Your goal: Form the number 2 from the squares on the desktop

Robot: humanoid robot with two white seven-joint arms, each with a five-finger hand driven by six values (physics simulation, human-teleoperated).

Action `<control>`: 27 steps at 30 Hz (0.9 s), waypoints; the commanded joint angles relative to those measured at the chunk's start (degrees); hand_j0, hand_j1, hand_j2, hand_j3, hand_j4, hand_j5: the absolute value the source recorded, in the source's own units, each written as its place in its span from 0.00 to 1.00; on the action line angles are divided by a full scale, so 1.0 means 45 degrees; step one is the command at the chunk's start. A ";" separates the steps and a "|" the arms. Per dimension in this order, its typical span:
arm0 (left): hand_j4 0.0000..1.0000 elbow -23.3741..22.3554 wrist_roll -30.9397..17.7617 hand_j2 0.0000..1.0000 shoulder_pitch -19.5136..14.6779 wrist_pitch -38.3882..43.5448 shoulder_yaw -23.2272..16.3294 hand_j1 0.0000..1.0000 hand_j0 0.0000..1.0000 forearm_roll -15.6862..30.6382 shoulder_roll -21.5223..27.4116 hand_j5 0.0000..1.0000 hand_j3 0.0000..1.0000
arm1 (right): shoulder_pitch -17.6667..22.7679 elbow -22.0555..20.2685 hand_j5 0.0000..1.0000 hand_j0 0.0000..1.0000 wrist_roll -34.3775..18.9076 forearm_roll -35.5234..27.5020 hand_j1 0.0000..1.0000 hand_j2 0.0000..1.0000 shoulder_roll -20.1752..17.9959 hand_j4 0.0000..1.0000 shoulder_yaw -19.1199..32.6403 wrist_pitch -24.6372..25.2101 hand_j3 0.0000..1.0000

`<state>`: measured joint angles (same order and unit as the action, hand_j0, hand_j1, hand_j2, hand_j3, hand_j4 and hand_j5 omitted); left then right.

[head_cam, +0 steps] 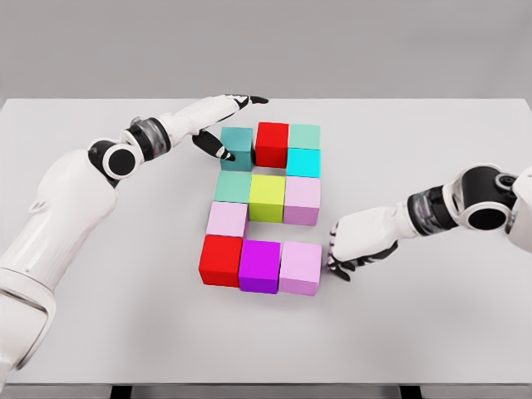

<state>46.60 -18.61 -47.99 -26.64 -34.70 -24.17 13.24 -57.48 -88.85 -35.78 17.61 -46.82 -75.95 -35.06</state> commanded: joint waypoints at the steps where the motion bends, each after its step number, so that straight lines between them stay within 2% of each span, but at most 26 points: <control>1: 1.00 -0.0004 0.0034 1.00 0.0000 0.0002 0.0016 1.00 1.00 0.0059 -0.0012 1.00 1.00 | -0.0001 0.0214 0.81 0.81 0.0173 0.0795 0.81 0.81 -0.0357 0.81 0.0099 0.0012 0.81; 5: 1.00 -0.0004 0.0034 1.00 -0.0156 0.0002 0.0016 1.00 1.00 0.0059 -0.0012 1.00 1.00 | -0.0020 0.0389 0.81 0.81 0.0173 0.0795 0.81 0.81 -0.1450 0.81 0.0607 0.0012 0.81; 7: 1.00 -0.0004 0.0034 1.00 -0.0156 0.0002 0.0016 1.00 1.00 0.0059 -0.0012 1.00 1.00 | -0.0001 0.0565 0.82 0.82 0.0173 0.1009 0.82 0.82 -0.2914 0.82 0.1777 0.0012 0.82; 8: 1.00 -0.0023 0.0034 1.00 -0.0156 0.0002 0.0016 1.00 1.00 0.0059 -0.0031 1.00 1.00 | -0.0001 0.0838 0.85 0.85 0.0173 0.1009 0.85 0.85 -0.3520 0.85 0.2539 0.0012 0.85; 10: 1.00 -0.0023 0.0034 1.00 -0.0156 0.0002 0.0016 1.00 1.00 0.0059 -0.0031 1.00 1.00 | 0.0019 0.1014 1.00 1.00 0.0173 0.0971 1.00 1.00 -0.4282 1.00 0.3848 0.0012 1.00; 12: 1.00 -0.0023 0.0034 1.00 -0.0176 0.0002 0.0016 1.00 1.00 0.0059 -0.0031 1.00 1.00 | 0.0156 0.1151 1.00 1.00 0.0173 0.0854 1.00 1.00 -0.4361 1.00 0.4435 0.0012 1.00; 15: 1.00 -0.0023 0.0034 1.00 -0.0195 0.0002 0.0016 1.00 1.00 0.0059 -0.0051 1.00 1.00 | 0.0175 0.1229 1.00 1.00 0.0173 -0.0065 1.00 1.00 -0.4146 1.00 0.4416 0.0012 1.00; 21: 1.00 -0.0023 0.0034 1.00 -0.0254 0.0002 0.0016 1.00 1.00 0.0059 -0.0110 1.00 1.00 | 0.0332 0.1757 1.00 1.00 0.0173 -0.0104 1.00 1.00 -0.4088 1.00 0.4279 0.0012 1.00; 23: 1.00 -0.0004 0.0034 1.00 -0.0254 0.0002 0.0036 1.00 1.00 0.0078 -0.0090 1.00 1.00 | 0.0292 0.1757 1.00 1.00 0.0173 -0.0104 1.00 1.00 -0.3502 1.00 0.4337 0.0012 1.00; 27: 1.00 0.0133 0.0015 1.00 -0.0176 0.0002 0.0036 1.00 1.00 0.0098 0.0027 1.00 1.00 | 0.0175 0.1835 1.00 1.00 0.0173 -0.0104 1.00 1.00 -0.3502 1.00 0.4475 0.0012 1.00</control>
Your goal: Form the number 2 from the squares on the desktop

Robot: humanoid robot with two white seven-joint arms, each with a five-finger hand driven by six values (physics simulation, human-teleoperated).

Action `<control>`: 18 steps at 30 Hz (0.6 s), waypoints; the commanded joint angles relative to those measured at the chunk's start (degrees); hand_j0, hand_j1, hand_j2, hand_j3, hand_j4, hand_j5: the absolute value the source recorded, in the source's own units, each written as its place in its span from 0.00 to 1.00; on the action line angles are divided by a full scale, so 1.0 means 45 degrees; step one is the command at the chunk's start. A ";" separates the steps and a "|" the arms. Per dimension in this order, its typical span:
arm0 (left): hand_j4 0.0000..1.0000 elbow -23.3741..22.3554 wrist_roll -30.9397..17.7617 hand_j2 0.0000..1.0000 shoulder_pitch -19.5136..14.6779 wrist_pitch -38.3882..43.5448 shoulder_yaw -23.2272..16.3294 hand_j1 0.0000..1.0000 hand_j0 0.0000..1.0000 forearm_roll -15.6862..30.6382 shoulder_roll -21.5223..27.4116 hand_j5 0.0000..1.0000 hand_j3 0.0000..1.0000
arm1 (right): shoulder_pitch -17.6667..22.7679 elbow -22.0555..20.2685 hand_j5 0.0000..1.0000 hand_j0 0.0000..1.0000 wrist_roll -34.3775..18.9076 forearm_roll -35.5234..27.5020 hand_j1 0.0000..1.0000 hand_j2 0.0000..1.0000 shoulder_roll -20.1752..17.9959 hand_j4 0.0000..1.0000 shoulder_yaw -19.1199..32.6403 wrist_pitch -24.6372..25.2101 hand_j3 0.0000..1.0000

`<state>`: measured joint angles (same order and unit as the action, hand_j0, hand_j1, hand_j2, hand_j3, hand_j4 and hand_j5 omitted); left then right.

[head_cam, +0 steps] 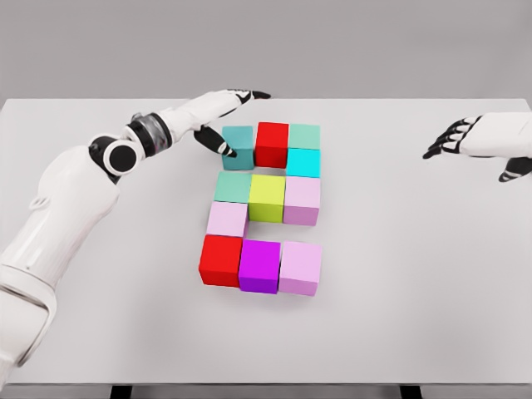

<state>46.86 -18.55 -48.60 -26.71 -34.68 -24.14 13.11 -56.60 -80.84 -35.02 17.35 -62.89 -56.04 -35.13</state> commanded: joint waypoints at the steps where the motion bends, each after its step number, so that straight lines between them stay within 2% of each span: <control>1: 1.00 0.0114 0.0002 1.00 0.0000 0.0017 0.0031 1.00 1.00 0.0110 0.0094 1.00 1.00 | 0.0000 0.0113 1.00 1.00 0.0004 -0.0047 1.00 1.00 0.0127 1.00 0.0187 0.0028 1.00; 7: 1.00 0.0056 0.0002 1.00 0.0000 0.0017 0.0031 1.00 1.00 0.0071 0.0016 1.00 1.00 | 0.0078 0.1051 1.00 1.00 0.0004 -0.0047 1.00 1.00 0.0479 1.00 0.0285 0.0028 1.00; 18: 1.00 0.0231 0.0002 1.00 0.0020 -0.0158 0.0090 1.00 1.00 0.0110 0.0075 1.00 1.00 | 0.0136 0.1071 1.00 1.00 0.0004 -0.0047 1.00 1.00 0.0733 1.00 0.0461 0.0028 1.00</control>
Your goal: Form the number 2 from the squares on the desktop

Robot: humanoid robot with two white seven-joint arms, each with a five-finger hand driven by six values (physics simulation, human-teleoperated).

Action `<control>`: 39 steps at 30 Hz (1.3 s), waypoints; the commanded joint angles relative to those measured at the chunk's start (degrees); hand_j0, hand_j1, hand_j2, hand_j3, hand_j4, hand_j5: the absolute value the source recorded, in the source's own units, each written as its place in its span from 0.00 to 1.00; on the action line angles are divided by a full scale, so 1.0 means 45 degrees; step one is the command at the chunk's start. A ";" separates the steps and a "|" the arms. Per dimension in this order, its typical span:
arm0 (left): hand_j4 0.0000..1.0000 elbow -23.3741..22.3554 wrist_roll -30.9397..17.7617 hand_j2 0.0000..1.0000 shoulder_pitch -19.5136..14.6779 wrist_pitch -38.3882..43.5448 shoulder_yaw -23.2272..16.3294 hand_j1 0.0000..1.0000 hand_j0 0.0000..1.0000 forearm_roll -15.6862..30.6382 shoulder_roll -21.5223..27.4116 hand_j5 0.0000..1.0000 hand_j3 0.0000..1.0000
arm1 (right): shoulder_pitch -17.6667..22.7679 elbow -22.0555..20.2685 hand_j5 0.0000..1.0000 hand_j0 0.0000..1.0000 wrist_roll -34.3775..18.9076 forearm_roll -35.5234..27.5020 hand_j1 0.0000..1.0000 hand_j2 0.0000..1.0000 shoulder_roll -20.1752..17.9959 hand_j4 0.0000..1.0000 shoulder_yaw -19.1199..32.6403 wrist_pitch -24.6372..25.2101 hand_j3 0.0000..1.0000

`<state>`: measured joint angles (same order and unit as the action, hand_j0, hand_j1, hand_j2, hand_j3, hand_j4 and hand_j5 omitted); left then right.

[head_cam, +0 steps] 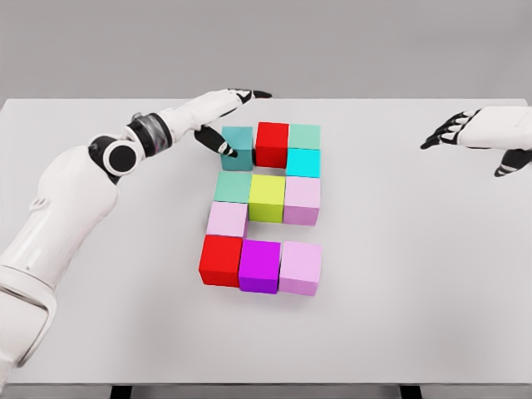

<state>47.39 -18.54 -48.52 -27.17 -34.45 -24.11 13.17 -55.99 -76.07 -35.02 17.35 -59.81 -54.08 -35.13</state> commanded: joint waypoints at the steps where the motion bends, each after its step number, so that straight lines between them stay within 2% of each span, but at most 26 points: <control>1: 1.00 0.0133 -0.0002 1.00 0.0000 -0.0212 0.0079 1.00 1.00 0.0084 0.0081 1.00 1.00 | 0.0000 0.0010 1.00 1.00 0.0005 -0.0048 1.00 1.00 0.0069 1.00 0.0025 0.0030 1.00; 4: 1.00 0.0269 -0.0099 1.00 0.0020 -0.0231 0.0118 1.00 1.00 0.0162 0.0101 1.00 1.00 | 0.0019 0.0010 1.00 1.00 0.0005 -0.0048 1.00 1.00 0.0069 1.00 0.0044 0.0030 1.00; 6: 1.00 0.1011 -0.0158 1.00 0.0059 -0.0290 0.0118 1.00 1.00 0.0298 0.0179 1.00 1.00 | 0.0020 0.0010 1.00 1.00 0.0005 -0.0048 1.00 1.00 0.0089 1.00 0.0025 0.0030 1.00; 8: 1.00 0.1714 -0.0197 1.00 0.0078 -0.0622 0.0040 1.00 1.00 0.1097 0.0901 1.00 1.00 | 0.0020 0.0010 1.00 1.00 0.0005 -0.0067 1.00 1.00 0.0089 1.00 0.0045 0.0030 1.00; 11: 1.00 0.2809 -0.0881 1.00 0.0332 -0.0681 0.0000 1.00 1.00 0.2173 0.1780 1.00 1.00 | 0.0020 0.0010 1.00 1.00 0.0005 -0.0067 1.00 1.00 0.0206 1.00 0.0025 0.0030 1.00; 15: 1.00 0.2926 -0.0881 1.00 0.0508 -0.0622 0.0000 1.00 1.00 0.2232 0.2523 1.00 1.00 | 0.0039 0.0010 1.00 1.00 0.0005 -0.0067 1.00 1.00 0.0264 1.00 0.0045 0.0030 1.00; 19: 1.00 0.2907 -0.0900 1.00 0.0508 -0.0583 -0.0449 1.00 1.00 0.1353 0.3245 1.00 1.00 | 0.0039 0.0010 1.00 1.00 0.0005 -0.0067 1.00 1.00 0.0440 1.00 0.0045 0.0030 1.00; 20: 1.00 0.3179 -0.0881 1.00 0.0547 -0.0836 -0.0332 1.00 1.00 0.1470 0.3752 1.00 1.00 | 0.0058 0.0010 1.00 1.00 0.0005 -0.0067 1.00 1.00 0.0440 1.00 0.0045 0.0030 1.00; 21: 1.00 0.4174 -0.0861 1.00 0.0644 -0.1740 -0.0332 1.00 1.00 0.1626 0.4649 1.00 1.00 | 0.0058 0.0010 1.00 1.00 0.0005 -0.0067 1.00 1.00 0.0440 1.00 0.0045 0.0030 1.00; 23: 1.00 0.5561 -0.0822 1.00 0.1659 -0.1740 -0.0332 1.00 1.00 0.2329 0.5667 1.00 1.00 | 0.0215 0.0010 1.00 1.00 0.0005 -0.0067 1.00 1.00 0.0440 1.00 0.0103 0.0030 1.00; 25: 1.00 0.6460 -0.0822 1.00 0.1855 -0.1740 -0.0312 1.00 1.00 0.2388 0.6994 1.00 1.00 | 0.0605 0.0010 1.00 1.00 0.0005 -0.0067 1.00 1.00 0.0440 1.00 0.0415 0.0030 1.00; 27: 1.00 0.7047 -0.0861 1.00 0.2382 -0.1740 -0.0059 1.00 1.00 0.2486 0.7210 1.00 1.00 | 0.1268 0.0010 1.00 1.00 0.0005 -0.0067 1.00 1.00 0.0440 1.00 0.1020 0.0030 1.00; 28: 1.00 0.7204 -0.0861 1.00 0.2558 -0.1740 0.0215 1.00 1.00 0.2505 0.7288 1.00 1.00 | 0.1776 0.0010 1.00 1.00 0.0005 -0.0067 1.00 1.00 0.0421 1.00 0.1567 0.0030 1.00; 30: 1.00 0.7165 -0.0861 1.00 0.2910 -0.1740 0.0235 1.00 1.00 0.2486 0.7854 1.00 1.00 | 0.2187 0.0010 1.00 1.00 0.0005 -0.0067 1.00 1.00 0.0382 1.00 0.1939 0.0030 1.00; 39: 1.00 0.7028 -0.0861 1.00 0.3770 -0.1740 0.0254 1.00 1.00 0.2466 0.8070 1.00 1.00 | 0.2207 0.0029 1.00 1.00 0.0005 -0.0067 1.00 1.00 0.0499 1.00 0.1939 0.0030 1.00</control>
